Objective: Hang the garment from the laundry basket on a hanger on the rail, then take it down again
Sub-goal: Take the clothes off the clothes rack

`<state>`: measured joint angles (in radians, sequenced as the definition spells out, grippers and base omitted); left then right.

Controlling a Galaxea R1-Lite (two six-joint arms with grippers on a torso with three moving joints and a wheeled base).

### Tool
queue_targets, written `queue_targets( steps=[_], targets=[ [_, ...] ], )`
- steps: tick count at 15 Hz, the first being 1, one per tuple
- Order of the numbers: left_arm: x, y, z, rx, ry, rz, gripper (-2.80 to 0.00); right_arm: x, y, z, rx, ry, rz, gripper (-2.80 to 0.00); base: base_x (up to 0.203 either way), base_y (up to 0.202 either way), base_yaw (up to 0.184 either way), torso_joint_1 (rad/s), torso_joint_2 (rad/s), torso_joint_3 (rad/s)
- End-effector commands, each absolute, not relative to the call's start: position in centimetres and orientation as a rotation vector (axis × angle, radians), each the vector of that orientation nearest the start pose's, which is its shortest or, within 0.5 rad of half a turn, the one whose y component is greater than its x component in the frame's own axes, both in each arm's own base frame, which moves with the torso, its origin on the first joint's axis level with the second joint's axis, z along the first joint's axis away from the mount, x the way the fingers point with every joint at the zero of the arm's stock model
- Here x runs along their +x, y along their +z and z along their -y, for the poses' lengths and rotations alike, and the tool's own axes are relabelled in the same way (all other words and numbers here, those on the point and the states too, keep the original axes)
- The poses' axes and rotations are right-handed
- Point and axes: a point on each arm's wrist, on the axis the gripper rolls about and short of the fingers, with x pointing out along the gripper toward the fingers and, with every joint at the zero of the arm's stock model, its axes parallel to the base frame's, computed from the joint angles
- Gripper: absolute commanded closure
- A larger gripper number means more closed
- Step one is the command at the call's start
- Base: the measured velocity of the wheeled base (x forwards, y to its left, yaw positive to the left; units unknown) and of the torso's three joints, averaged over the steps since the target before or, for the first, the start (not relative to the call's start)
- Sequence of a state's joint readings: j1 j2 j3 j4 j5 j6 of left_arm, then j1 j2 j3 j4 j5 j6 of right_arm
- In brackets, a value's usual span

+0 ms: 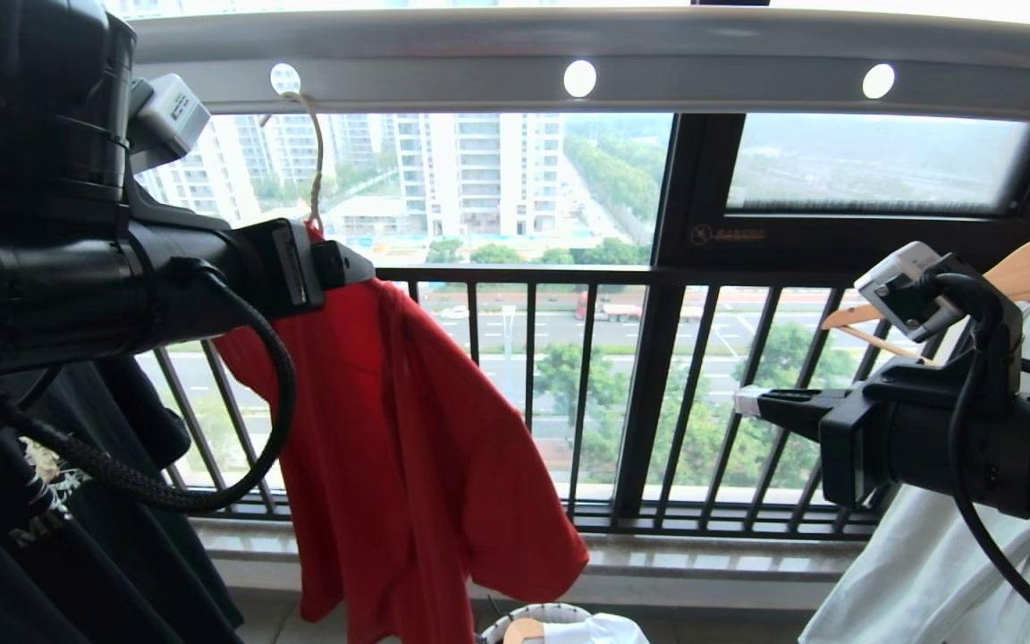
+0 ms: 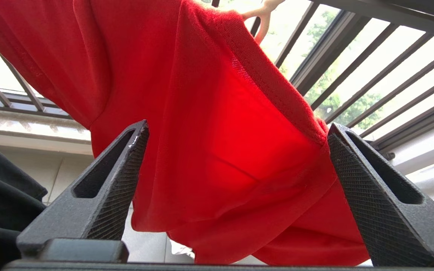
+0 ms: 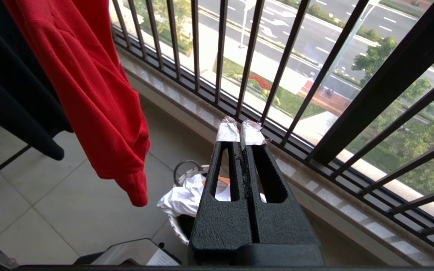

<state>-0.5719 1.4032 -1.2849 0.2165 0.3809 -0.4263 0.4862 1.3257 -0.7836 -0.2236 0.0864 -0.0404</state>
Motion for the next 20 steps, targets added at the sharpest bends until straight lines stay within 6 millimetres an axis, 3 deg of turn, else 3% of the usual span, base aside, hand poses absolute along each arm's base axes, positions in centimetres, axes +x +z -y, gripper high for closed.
queue_targets(
  steps=[1,5,11,15,17,20],
  targets=[
    [19.1,32.1,11.2,-0.277,-0.12,-0.315,-2.8,18.8,23.3,-10.1,-0.104,0.575,-0.304,0.0,0.0,0.0,0.0,0.0,0.0,0.0],
    [18.5,32.6,10.1,-0.275,-0.1,-0.291,-2.8,18.7,23.4,-10.1,-0.103,0.575,-0.302,0.0,0.0,0.0,0.0,0.0,0.0,0.0],
    [21.1,32.0,9.9,-0.281,-0.042,-0.274,-2.8,18.6,23.3,-10.1,-0.105,0.576,-0.302,0.0,0.0,0.0,0.0,0.0,0.0,0.0],
    [21.4,31.5,9.1,-0.256,-0.005,-0.283,-2.8,18.6,23.3,-10.1,-0.106,0.576,-0.301,0.0,0.0,0.0,0.0,0.0,0.0,0.0],
    [21.2,31.0,8.8,-0.228,0.01,-0.294,-2.8,18.6,23.4,-10.0,-0.106,0.576,-0.3,0.0,0.0,0.0,0.0,0.0,0.0,0.0],
    [19.5,31.9,7.9,-0.237,0.018,-0.252,-2.8,18.6,23.4,-10.0,-0.106,0.577,-0.299,0.0,0.0,0.0,0.0,0.0,0.0,0.0]
  ],
)
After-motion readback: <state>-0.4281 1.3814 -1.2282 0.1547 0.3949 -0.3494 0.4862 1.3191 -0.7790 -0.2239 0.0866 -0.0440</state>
